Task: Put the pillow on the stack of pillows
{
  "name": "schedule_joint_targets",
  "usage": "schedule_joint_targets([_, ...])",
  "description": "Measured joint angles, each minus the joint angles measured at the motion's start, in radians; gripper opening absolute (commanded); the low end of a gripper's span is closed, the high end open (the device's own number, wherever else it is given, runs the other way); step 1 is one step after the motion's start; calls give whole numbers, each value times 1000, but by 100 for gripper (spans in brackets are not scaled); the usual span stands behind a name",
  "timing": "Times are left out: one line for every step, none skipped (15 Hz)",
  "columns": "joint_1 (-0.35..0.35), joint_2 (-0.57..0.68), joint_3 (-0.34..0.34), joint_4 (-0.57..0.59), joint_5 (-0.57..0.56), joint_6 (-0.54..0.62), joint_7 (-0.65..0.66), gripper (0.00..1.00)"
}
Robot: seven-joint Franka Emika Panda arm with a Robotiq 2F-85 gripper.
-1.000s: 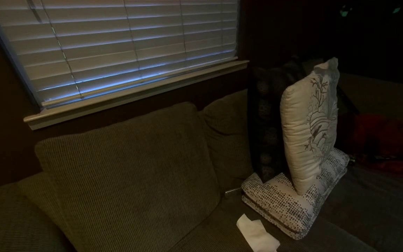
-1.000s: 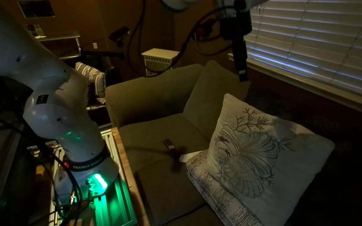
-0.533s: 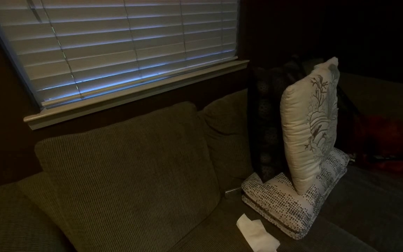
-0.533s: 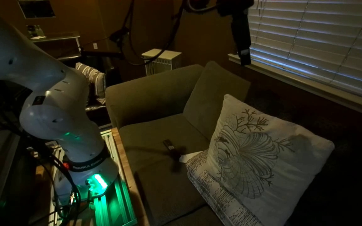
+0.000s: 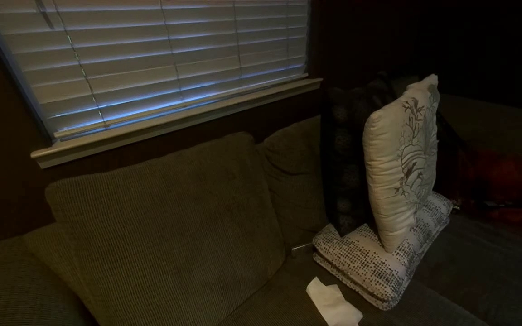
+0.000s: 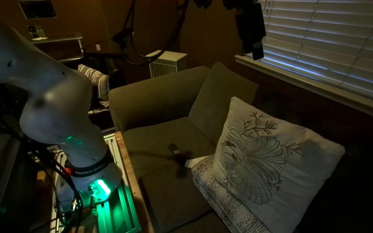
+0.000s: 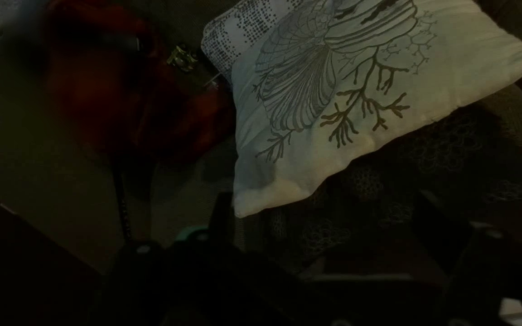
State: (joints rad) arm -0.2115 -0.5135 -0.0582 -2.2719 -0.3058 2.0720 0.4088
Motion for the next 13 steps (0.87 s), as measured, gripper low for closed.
schedule_joint_targets([0,-5,1,0,0,0,-11,100])
schedule_joint_targets([0,-11,3,0,0,-1,-18,100])
schedule_joint_targets([0,-19,5,0,0,-2,-23,100])
schedule_joint_targets([0,-26,8,-1,0,-7,-24,100])
schedule_joint_targets([0,-34,11,-1,0,-11,-25,100])
schedule_joint_targets([0,-40,13,-2,0,-14,-25,100])
schedule_joint_targets([0,-44,13,-2,0,-15,-25,100])
schedule_joint_targets([-1,-46,14,-2,0,-16,-25,100])
schedule_joint_targets([-1,-46,14,-3,0,-17,-25,100])
schedule_joint_targets([-1,-46,14,-3,0,-17,-25,100])
schedule_joint_targets([-1,-46,14,-3,0,-18,-25,100])
schedule_joint_targets([-2,-46,14,-3,0,-18,-25,100])
schedule_joint_targets([-2,-46,15,-3,0,-18,-25,100])
